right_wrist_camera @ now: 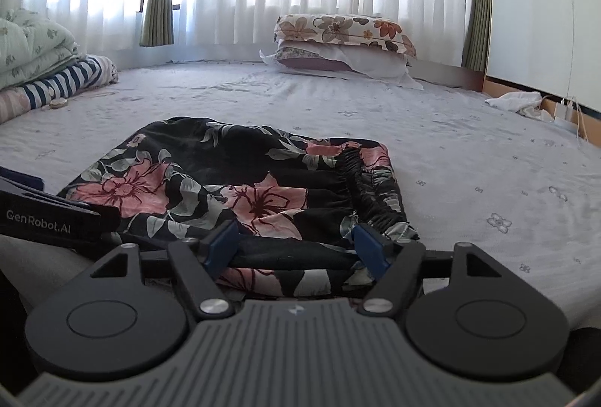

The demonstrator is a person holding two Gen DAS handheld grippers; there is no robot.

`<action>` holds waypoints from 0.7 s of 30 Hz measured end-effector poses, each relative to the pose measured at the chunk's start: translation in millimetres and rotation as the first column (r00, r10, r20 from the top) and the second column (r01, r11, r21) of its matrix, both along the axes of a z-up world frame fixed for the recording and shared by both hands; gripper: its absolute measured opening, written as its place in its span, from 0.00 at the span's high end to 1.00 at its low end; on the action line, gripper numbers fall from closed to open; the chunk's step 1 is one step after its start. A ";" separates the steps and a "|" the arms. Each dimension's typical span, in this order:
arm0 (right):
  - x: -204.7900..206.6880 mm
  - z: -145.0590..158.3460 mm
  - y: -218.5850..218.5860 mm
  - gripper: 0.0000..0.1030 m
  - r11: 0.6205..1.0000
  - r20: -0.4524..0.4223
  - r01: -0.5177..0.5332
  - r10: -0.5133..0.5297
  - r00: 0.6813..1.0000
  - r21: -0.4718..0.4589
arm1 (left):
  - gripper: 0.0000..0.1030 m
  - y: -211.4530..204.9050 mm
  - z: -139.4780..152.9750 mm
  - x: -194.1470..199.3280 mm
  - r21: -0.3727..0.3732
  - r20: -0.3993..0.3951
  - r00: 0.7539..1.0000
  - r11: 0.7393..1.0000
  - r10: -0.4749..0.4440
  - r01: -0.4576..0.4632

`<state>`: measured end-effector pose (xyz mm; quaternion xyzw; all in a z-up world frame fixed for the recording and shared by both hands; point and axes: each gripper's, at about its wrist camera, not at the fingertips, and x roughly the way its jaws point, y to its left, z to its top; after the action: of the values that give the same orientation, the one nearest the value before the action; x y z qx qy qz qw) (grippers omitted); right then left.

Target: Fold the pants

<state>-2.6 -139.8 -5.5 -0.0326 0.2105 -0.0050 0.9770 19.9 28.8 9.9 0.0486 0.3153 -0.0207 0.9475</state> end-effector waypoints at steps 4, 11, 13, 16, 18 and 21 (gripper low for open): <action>-9.6 7.0 1.7 0.17 0.999 -0.021 0.024 -0.025 0.999 -0.025 | 0.01 -9.4 4.2 -14.7 0.035 -0.021 1.000 0.999 -0.007 0.007; -21.4 3.5 -9.6 0.13 0.997 -0.107 0.071 -0.072 0.992 -0.011 | 0.00 -10.6 -1.8 -25.6 -0.021 -0.097 0.995 1.000 -0.002 0.000; -20.9 -0.5 -14.5 0.12 0.997 -0.140 0.079 -0.076 0.987 0.013 | 0.00 -10.4 -6.0 -25.4 -0.036 -0.115 0.993 0.999 0.009 -0.013; -19.5 -5.4 -19.1 0.07 0.995 -0.163 0.087 -0.079 0.983 0.040 | 0.00 -13.5 -7.6 -26.6 -0.020 -0.107 0.994 1.000 0.015 -0.018; -17.4 -6.9 -19.5 0.03 0.996 -0.175 0.084 -0.075 0.982 0.044 | 0.00 -13.4 -8.3 -25.2 -0.030 -0.116 0.993 0.999 0.020 -0.024; -14.7 -8.6 -18.7 0.00 0.997 -0.189 0.063 -0.051 0.981 0.055 | 0.00 -10.6 -9.6 -22.1 -0.058 -0.133 0.991 0.998 0.029 -0.037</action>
<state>-17.3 -158.5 -14.1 0.0029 0.3024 -0.0234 0.9529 -2.2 18.2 0.4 0.0131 0.3771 -0.0175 0.9259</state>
